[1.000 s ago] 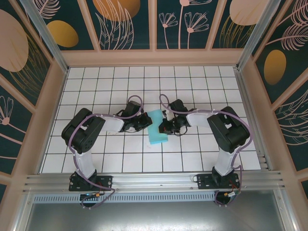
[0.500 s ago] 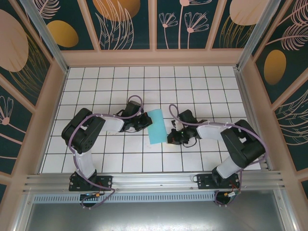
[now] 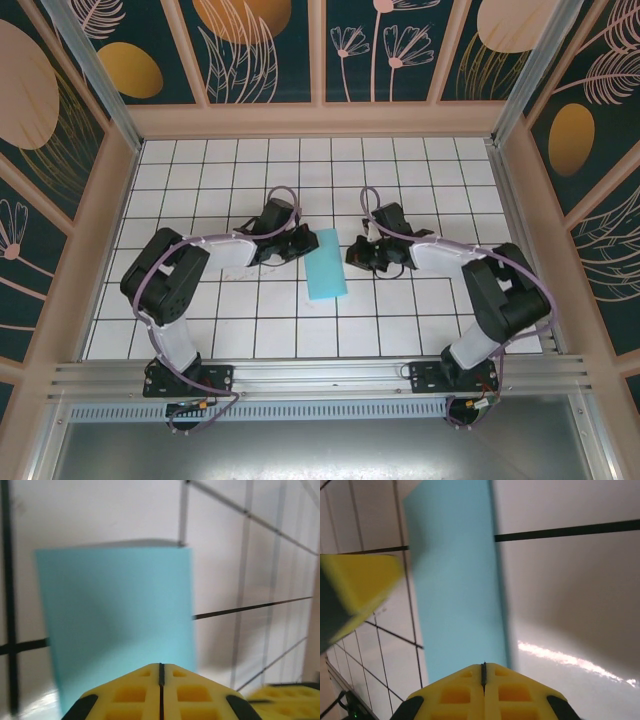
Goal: Fold a paper plane with a square sheet of paper (pick it up from the middle)
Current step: Fold the square sheet of paper in half at the center of the table.
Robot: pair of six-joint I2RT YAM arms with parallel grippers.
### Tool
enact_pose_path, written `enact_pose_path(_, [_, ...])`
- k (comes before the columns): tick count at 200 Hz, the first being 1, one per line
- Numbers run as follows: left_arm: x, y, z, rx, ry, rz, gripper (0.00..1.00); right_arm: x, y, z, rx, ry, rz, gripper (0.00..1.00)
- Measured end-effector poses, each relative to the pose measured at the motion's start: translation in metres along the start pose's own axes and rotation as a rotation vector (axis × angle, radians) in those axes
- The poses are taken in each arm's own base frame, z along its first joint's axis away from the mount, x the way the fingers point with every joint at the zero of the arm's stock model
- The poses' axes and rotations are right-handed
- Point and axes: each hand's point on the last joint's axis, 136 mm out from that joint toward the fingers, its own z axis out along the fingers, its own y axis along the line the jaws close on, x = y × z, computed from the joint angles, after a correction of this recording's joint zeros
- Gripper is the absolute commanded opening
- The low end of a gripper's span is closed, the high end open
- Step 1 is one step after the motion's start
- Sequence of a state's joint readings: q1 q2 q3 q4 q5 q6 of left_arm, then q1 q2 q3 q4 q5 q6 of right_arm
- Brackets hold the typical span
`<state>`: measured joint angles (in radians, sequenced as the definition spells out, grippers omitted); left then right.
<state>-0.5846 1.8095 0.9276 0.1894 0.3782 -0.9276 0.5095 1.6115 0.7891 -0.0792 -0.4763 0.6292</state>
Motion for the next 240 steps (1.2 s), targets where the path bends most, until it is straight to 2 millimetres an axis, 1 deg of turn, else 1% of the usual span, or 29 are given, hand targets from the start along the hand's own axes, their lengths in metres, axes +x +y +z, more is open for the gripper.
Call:
enact_pose_path(16, [-0.008,-0.019,-0.002,0.061,-0.015,0.023,0.11,0.0,-0.008,0.01,0.004,0.019,0.038,0.0])
enact_pose_path(24, [-0.01,-0.025,-0.002,0.083,-0.016,0.03,0.1,0.0,-0.011,0.014,0.003,0.025,0.055,0.0])
enact_pose_path(42, [-0.011,-0.032,0.0,0.11,-0.006,0.032,0.09,-0.001,-0.012,0.019,-0.008,0.035,0.069,0.0])
enact_pose_path(59, [-0.012,-0.037,0.006,0.127,0.006,0.037,0.08,-0.005,-0.006,0.021,-0.032,0.031,0.067,0.0])
enact_pose_path(101, [-0.007,-0.041,0.025,0.145,0.057,0.042,0.05,-0.012,0.004,0.02,-0.07,0.015,0.049,0.0])
enact_pose_path(149, [0.005,-0.042,0.046,0.152,0.118,0.046,0.03,-0.009,0.0,0.029,-0.076,0.044,0.057,0.0])
enact_pose_path(170, [0.01,-0.039,0.05,0.148,0.136,0.041,0.02,-0.006,-0.002,0.032,-0.074,0.058,0.063,0.0])
enact_pose_path(214, [0.011,-0.036,0.052,0.142,0.139,0.037,0.01,-0.006,-0.004,0.035,-0.066,0.065,0.063,0.0])
enact_pose_path(240, [0.014,-0.031,0.053,0.132,0.146,0.031,0.01,-0.006,-0.006,0.037,-0.059,0.068,0.062,0.0])
